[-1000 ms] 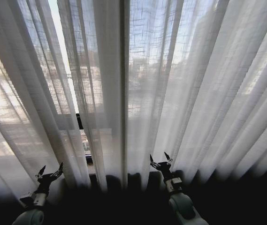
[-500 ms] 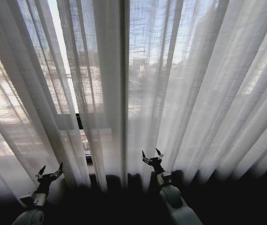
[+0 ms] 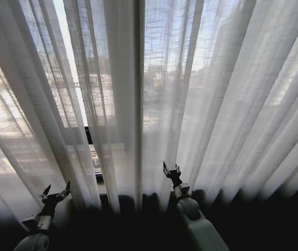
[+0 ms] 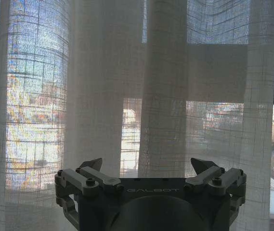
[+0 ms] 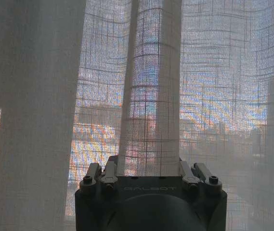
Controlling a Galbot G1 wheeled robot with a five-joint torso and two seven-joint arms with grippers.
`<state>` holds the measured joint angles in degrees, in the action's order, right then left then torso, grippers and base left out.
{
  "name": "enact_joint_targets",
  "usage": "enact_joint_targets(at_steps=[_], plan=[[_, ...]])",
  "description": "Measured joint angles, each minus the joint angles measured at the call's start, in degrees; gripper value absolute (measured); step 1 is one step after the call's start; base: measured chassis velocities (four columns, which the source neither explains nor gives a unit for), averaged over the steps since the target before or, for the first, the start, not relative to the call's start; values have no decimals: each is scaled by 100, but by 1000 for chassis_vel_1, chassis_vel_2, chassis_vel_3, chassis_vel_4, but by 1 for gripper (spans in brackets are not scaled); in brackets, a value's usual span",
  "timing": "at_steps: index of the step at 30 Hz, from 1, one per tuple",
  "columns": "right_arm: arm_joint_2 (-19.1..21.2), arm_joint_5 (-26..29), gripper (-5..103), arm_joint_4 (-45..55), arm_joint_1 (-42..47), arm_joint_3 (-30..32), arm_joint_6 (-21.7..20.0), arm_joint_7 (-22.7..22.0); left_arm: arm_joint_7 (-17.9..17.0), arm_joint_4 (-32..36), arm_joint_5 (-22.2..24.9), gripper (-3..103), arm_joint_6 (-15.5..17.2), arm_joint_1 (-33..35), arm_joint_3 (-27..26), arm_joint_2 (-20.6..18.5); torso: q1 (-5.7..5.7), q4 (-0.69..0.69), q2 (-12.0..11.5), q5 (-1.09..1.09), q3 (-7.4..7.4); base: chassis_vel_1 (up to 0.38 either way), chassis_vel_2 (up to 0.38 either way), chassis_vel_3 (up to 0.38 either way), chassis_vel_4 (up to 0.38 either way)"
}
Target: Open the curtains by pulling them apart, changing their state from closed to fully open.
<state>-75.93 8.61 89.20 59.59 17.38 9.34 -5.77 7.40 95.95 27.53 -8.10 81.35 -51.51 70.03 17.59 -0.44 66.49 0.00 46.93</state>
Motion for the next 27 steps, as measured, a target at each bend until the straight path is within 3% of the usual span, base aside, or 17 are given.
enact_joint_targets(at_steps=[1,3,5,10,12,14,27], plan=[[0,0,48,0,0,0,0,0,0,0,0,100,0,0,0,0,0,0,0,0,0,0,0,0,0],[-2,9,38,-1,5,21,15,22,0,0,0,100,0,0,0,0,0,0,0,0,0,0,0,0,0],[-8,21,38,-16,1,32,20,24,0,0,0,100,0,0,0,0,-1,0,0,0,0,0,0,0,0],[-17,94,11,-254,-113,118,125,67,0,0,0,100,0,0,0,0,0,0,0,0,0,0,0,0,0],[-19,112,11,-291,-135,129,149,70,0,0,0,100,0,0,0,0,0,0,0,0,0,0,0,0,0],[-38,121,2,-403,-200,186,241,137,0,0,0,100,0,0,0,0,0,1,0,0,0,0,0,0,0],[46,354,0,-434,-257,328,251,480,-1,0,0,100,0,0,0,0,-1,1,0,0,0,0,0,0,0]])
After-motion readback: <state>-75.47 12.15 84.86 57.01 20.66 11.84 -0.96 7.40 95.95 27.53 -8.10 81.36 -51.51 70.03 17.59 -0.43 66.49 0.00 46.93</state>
